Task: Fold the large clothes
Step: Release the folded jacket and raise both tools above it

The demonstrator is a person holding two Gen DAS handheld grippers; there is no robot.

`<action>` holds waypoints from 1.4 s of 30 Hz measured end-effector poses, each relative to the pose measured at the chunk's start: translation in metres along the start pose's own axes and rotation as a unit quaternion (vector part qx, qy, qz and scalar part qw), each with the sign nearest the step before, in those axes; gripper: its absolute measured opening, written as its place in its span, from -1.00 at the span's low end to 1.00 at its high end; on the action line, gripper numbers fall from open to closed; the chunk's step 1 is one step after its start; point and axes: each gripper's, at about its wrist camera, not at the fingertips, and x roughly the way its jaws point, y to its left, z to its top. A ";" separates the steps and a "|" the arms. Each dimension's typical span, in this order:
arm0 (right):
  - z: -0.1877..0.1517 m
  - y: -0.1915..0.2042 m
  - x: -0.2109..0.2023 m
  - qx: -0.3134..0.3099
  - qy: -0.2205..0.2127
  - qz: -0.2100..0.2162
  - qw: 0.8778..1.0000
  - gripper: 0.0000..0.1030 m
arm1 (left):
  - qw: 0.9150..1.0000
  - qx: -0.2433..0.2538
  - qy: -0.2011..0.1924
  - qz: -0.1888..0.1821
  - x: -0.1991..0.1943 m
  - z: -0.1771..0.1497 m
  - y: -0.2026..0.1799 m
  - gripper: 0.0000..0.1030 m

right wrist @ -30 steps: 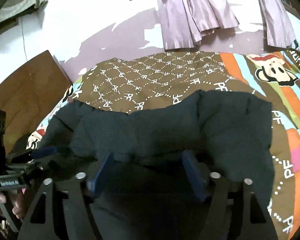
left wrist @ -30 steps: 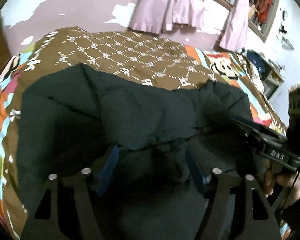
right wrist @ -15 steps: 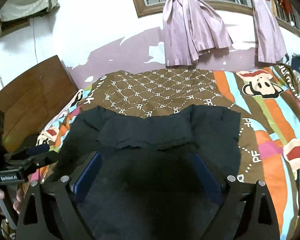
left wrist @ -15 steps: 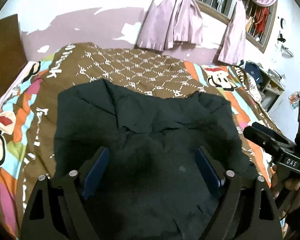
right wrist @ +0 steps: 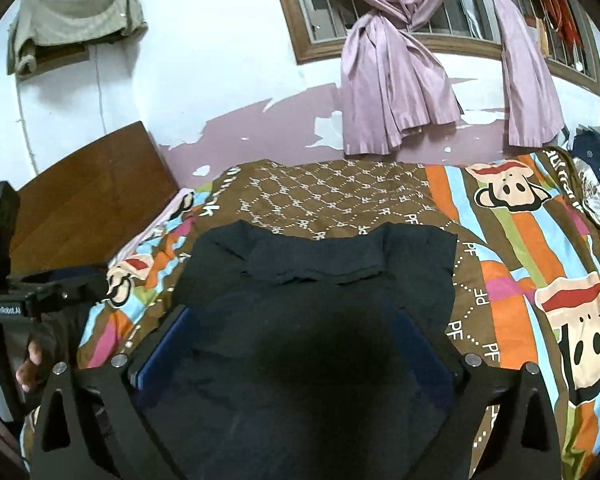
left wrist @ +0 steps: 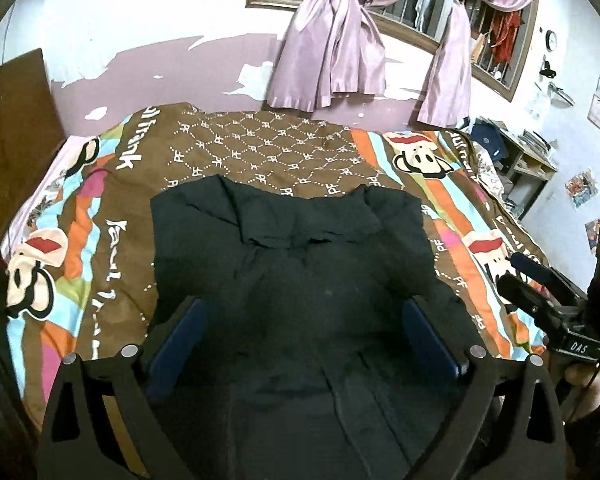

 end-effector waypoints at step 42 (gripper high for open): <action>-0.139 0.085 -0.153 -0.021 0.020 -0.016 0.999 0.99 | 0.997 0.066 -0.034 0.004 -0.133 -0.173 -0.062 0.96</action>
